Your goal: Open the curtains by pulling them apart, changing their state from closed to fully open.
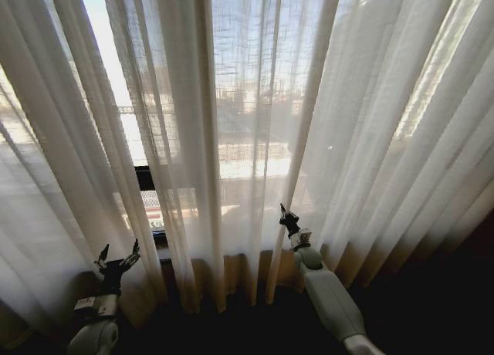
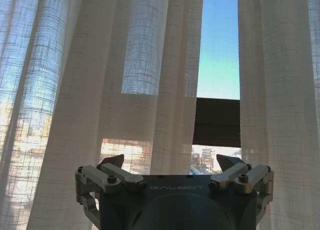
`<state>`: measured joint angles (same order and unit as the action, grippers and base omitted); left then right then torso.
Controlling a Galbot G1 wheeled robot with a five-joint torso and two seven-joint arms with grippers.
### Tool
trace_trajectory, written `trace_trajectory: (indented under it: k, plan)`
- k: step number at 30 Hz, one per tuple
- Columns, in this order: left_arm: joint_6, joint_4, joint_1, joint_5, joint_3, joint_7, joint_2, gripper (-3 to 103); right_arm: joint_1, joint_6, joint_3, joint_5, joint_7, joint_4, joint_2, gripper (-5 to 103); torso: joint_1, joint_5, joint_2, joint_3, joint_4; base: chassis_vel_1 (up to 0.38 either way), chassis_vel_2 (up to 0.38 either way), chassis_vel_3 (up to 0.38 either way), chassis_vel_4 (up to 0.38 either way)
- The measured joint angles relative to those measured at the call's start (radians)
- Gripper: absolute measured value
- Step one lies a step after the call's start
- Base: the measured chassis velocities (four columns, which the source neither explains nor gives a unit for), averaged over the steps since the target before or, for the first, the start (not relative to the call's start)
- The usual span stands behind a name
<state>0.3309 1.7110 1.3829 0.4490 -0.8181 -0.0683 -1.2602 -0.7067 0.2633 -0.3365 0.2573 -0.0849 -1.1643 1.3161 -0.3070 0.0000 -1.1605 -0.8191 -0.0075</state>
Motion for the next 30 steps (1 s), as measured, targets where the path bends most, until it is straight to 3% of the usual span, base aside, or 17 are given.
trace_trajectory:
  k: [14, 30]
  plan:
    - [0.000, 0.000, 0.000, 0.000, 0.000, 0.000, 0.000, 100, 0.004, 0.001, -0.007, 0.027, -0.012, 0.002, -0.015, 0, 0.000, -0.0001, 0.000, 0.000, 0.0001, -0.066, -0.042, 0.068, 0.049]
    - [0.000, 0.000, 0.000, 0.000, 0.000, 0.000, 0.000, 100, -0.006, -0.001, -0.029, 0.062, -0.017, -0.018, -0.057, 0, 0.000, 0.0000, 0.000, 0.000, -0.0001, -0.267, -0.275, 0.270, 0.259]
